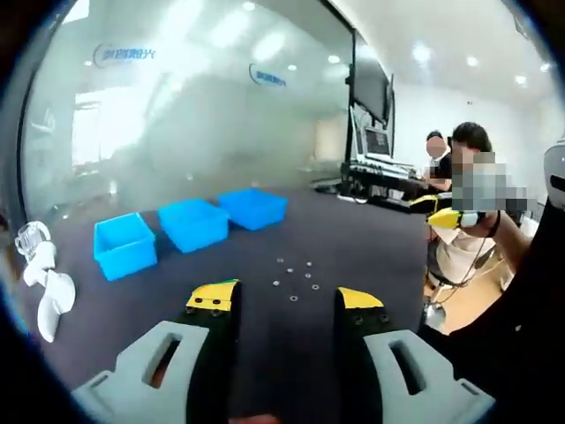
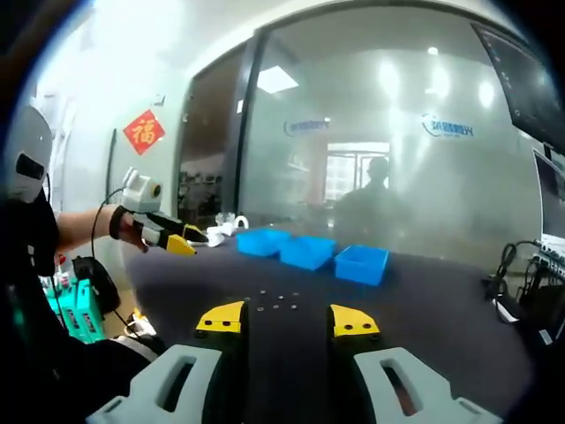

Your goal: Sort the screws, nuts, and washers into the corresponding bins

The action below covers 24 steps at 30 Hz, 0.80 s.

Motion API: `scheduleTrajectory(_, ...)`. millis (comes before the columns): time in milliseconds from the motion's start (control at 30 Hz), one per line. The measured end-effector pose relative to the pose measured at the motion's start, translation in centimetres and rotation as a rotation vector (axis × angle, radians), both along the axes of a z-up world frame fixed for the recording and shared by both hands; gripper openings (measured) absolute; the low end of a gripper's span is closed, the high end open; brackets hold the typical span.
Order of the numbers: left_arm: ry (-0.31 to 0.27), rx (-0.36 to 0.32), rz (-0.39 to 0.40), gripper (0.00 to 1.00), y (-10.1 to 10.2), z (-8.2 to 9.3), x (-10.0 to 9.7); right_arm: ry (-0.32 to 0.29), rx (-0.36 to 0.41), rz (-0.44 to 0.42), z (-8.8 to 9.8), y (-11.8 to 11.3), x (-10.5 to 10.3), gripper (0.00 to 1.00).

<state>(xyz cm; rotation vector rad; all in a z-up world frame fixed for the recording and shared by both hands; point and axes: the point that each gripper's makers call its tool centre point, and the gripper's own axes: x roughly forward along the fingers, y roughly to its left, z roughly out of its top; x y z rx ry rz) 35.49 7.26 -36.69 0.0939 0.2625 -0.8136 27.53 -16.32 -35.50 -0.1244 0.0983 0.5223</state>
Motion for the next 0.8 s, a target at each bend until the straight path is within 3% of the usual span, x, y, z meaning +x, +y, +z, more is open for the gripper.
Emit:
scheduleTrajectory(600, 0.101, 0.116, -0.077, 0.38, -5.1, -1.9, 2.5, 0.057, -0.046, 0.048, -2.0, -0.2, -1.2, 0.32)
scheduleTrajectory(800, 0.185, 0.156, -0.093, 0.36, -6.4, -3.6, 3.4, 0.063, -0.047, 0.052, -2.3, -0.3, -1.3, 0.32)
